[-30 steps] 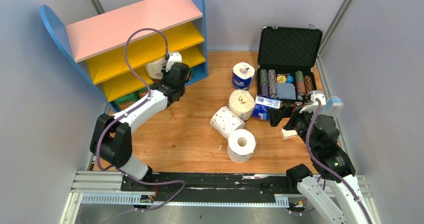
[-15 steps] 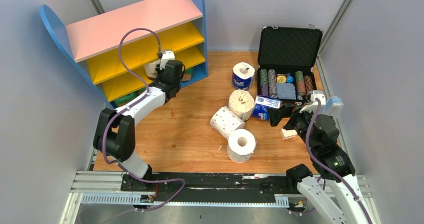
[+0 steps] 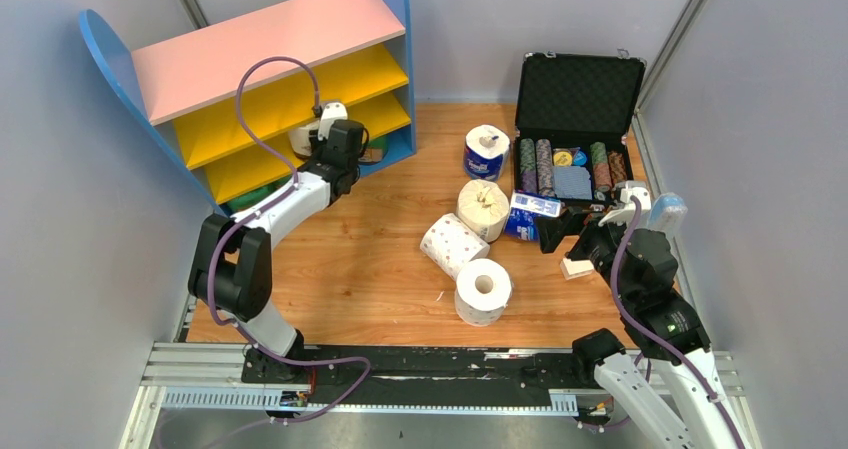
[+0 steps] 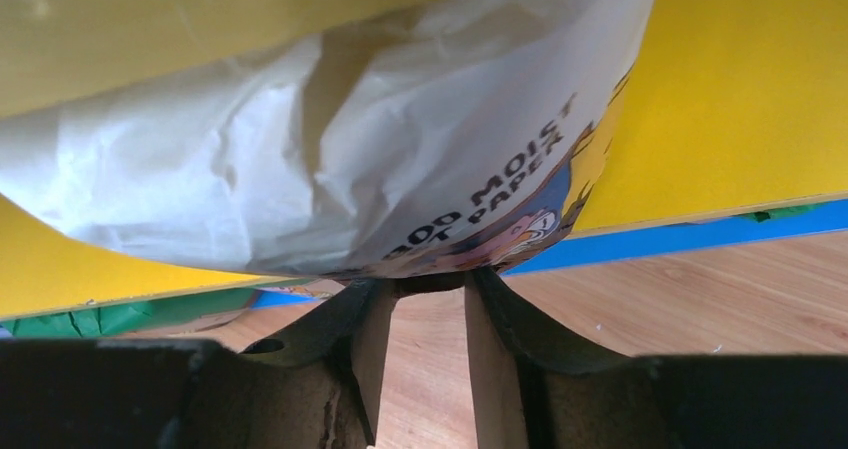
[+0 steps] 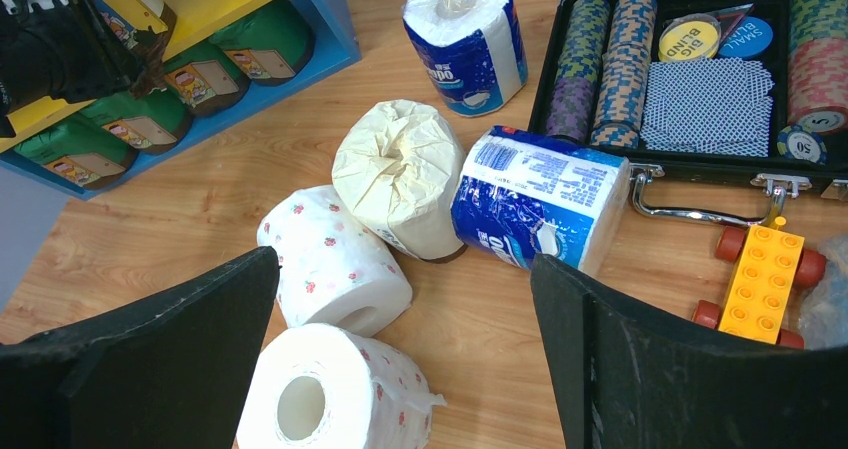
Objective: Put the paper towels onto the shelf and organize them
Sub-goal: Place the paper towel on the shelf, then pick up the paper towel from the center of the board.
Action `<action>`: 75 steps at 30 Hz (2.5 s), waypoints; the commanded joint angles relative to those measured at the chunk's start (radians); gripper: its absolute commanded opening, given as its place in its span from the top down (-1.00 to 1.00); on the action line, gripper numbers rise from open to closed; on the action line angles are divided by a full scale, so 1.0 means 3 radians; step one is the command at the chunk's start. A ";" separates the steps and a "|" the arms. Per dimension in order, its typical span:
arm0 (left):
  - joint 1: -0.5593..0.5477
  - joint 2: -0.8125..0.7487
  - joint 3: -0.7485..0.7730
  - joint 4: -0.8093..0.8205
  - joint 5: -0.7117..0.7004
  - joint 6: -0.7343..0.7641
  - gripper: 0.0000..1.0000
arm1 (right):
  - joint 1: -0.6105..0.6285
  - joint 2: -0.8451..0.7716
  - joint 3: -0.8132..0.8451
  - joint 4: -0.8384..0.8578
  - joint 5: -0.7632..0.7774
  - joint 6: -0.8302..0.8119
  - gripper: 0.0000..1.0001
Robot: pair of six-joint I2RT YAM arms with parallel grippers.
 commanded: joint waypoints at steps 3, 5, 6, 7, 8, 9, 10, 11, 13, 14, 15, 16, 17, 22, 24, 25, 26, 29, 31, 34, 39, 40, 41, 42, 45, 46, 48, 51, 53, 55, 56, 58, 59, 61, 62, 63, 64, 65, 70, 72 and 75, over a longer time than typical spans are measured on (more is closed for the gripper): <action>0.0092 -0.0153 -0.0017 -0.0310 0.0121 -0.0333 -0.10 | 0.0014 0.0012 0.0006 0.0120 0.0021 0.0031 -1.00; 0.0005 -0.0266 0.0042 -0.0387 0.0124 -0.0322 -0.24 | 0.0015 0.0016 0.0006 0.0119 0.0019 0.0031 -1.00; -0.0051 -0.0291 0.0077 -0.0431 0.0128 -0.0321 -0.28 | 0.0014 0.0018 0.0006 0.0120 0.0019 0.0031 -1.00; -0.0078 -0.0332 0.0173 -0.0536 0.0132 -0.0323 -0.36 | 0.0015 0.0017 0.0007 0.0121 0.0016 0.0031 -1.00; -0.0136 -0.0350 0.0275 -0.0585 0.0142 -0.0324 -0.40 | 0.0015 0.0016 0.0006 0.0121 0.0019 0.0032 -1.00; -0.0164 -0.0380 0.0317 -0.0668 0.0155 -0.0314 -0.47 | 0.0015 0.0017 0.0005 0.0120 0.0018 0.0034 -1.00; -0.0224 -0.0394 0.0390 -0.0695 0.0153 -0.0297 -0.50 | 0.0017 0.0014 0.0006 0.0118 0.0024 0.0032 -1.00; -0.0251 -0.0425 0.0428 -0.0749 0.0154 -0.0293 -0.57 | 0.0015 0.0008 0.0006 0.0121 0.0029 0.0032 -1.00; -0.0328 -0.0460 0.0522 -0.0835 0.0199 -0.0284 -0.65 | 0.0016 -0.0002 0.0002 0.0121 0.0036 0.0035 -1.00; -0.0389 -0.0486 0.0564 -0.0870 0.0232 -0.0269 -0.69 | 0.0014 -0.0003 0.0002 0.0121 0.0033 0.0037 -1.00; -0.0418 -0.0501 0.0581 -0.0885 0.0251 -0.0258 -0.71 | 0.0014 -0.0004 0.0006 0.0117 0.0035 0.0032 -1.00; -0.0482 -0.0527 0.0607 -0.0900 0.0307 -0.0229 -0.73 | 0.0015 -0.0008 0.0006 0.0121 0.0037 0.0033 -1.00; -0.0513 -0.0539 0.0616 -0.0903 0.0352 -0.0213 -0.74 | 0.0014 -0.0003 0.0006 0.0120 0.0035 0.0036 -1.00; -0.0795 -0.0541 0.0660 -0.0818 0.0916 -0.0084 -0.82 | 0.0014 -0.0008 0.0007 0.0121 0.0041 0.0039 -1.00; -0.0891 -0.0497 0.0684 -0.0754 0.1148 -0.0065 -0.87 | 0.0014 -0.0020 0.0006 0.0121 0.0046 0.0041 -1.00; -0.0952 -0.0475 0.0703 -0.0743 0.1210 -0.0067 -0.88 | 0.0014 -0.0026 0.0006 0.0120 0.0061 0.0041 -1.00; -0.0983 -0.0423 0.0738 -0.0715 0.1299 -0.0102 -0.89 | 0.0014 -0.0037 0.0006 0.0121 0.0071 0.0045 -1.00; -0.1157 -0.0293 0.0828 -0.0614 0.1456 -0.0206 -0.91 | 0.0014 -0.0062 0.0006 0.0121 0.0117 0.0045 -1.00; -0.1273 -0.0170 0.0911 -0.0562 0.1551 -0.0249 -0.91 | 0.0016 -0.0070 0.0006 0.0120 0.0145 0.0051 -1.00; -0.1420 0.0080 0.1047 -0.0542 0.1615 -0.0260 -0.95 | 0.0016 -0.0086 0.0006 0.0116 0.0168 0.0052 -1.00; -0.1614 0.0428 0.1154 -0.0506 0.1533 -0.0391 -0.96 | 0.0014 -0.0131 0.0011 0.0105 0.0170 0.0061 -1.00; -0.1650 0.0460 0.1155 -0.0489 0.1546 -0.0401 -0.96 | 0.0014 -0.0151 0.0011 0.0106 0.0174 0.0066 -1.00; -0.1667 0.0525 0.1167 -0.0470 0.1582 -0.0409 -0.96 | 0.0014 -0.0168 0.0011 0.0106 0.0184 0.0067 -1.00; -0.1699 0.0555 0.1177 -0.0470 0.1598 -0.0408 -0.96 | 0.0014 -0.0185 0.0011 0.0103 0.0191 0.0064 -1.00; -0.1752 0.0662 0.1202 -0.0505 0.1578 -0.0376 -0.95 | 0.0012 -0.0220 0.0006 0.0106 0.0215 0.0073 -1.00; -0.1762 0.0679 0.1199 -0.0544 0.1560 -0.0381 -0.94 | 0.0012 -0.0228 0.0006 0.0104 0.0216 0.0072 -1.00; -0.1766 0.0725 0.1170 -0.0578 0.1500 -0.0414 -0.90 | 0.0012 -0.0227 0.0006 0.0101 0.0216 0.0077 -1.00; -0.1769 0.0803 0.1142 -0.0570 0.1498 -0.0457 -0.84 | 0.0013 -0.0230 0.0006 0.0093 0.0204 0.0082 -1.00; -0.1766 0.0868 0.1156 -0.0557 0.1517 -0.0491 -0.81 | 0.0010 -0.0222 0.0006 0.0095 0.0202 0.0082 -1.00; -0.1771 0.0942 0.1208 -0.0559 0.1530 -0.0531 -0.80 | 0.0012 -0.0220 0.0006 0.0091 0.0205 0.0082 -1.00; -0.1771 0.0990 0.1249 -0.0563 0.1542 -0.0554 -0.78 | 0.0009 -0.0218 0.0006 0.0088 0.0206 0.0082 -1.00; -0.1771 0.1046 0.1306 -0.0561 0.1554 -0.0584 -0.76 | 0.0013 -0.0212 0.0006 0.0085 0.0206 0.0082 -1.00; -0.1769 0.1063 0.1320 -0.0557 0.1558 -0.0590 -0.76 | 0.0012 -0.0216 0.0006 0.0082 0.0209 0.0087 -1.00; -0.1768 0.1115 0.1360 -0.0557 0.1563 -0.0600 -0.72 | 0.0012 -0.0215 0.0006 0.0080 0.0211 0.0087 -1.00; -0.1767 0.1144 0.1394 -0.0585 0.1564 -0.0598 -0.67 | 0.0013 -0.0208 0.0006 0.0080 0.0214 0.0087 -1.00; -0.1765 0.1155 0.1408 -0.0605 0.1564 -0.0584 -0.64 | 0.0015 -0.0209 0.0009 0.0080 0.0213 0.0087 -1.00; -0.1768 0.1162 0.1431 -0.0655 0.1533 -0.0572 -0.53 | 0.0015 -0.0207 0.0011 0.0073 0.0216 0.0087 -1.00; -0.1768 0.1149 0.1437 -0.0685 0.1505 -0.0538 -0.45 | 0.0009 -0.0204 0.0011 0.0072 0.0220 0.0087 -1.00; -0.1745 0.0803 0.1349 -0.0906 0.1131 -0.0263 0.02 | 0.0017 -0.0212 0.0009 0.0073 0.0220 0.0087 -1.00; -0.1699 0.0582 0.1267 -0.0986 0.1057 -0.0124 0.13 | 0.0009 -0.0207 0.0011 0.0072 0.0212 0.0087 -1.00; -0.1541 0.0160 0.1089 -0.1066 0.1122 0.0048 0.27 | 0.0014 -0.0205 0.0016 0.0072 0.0196 0.0087 -1.00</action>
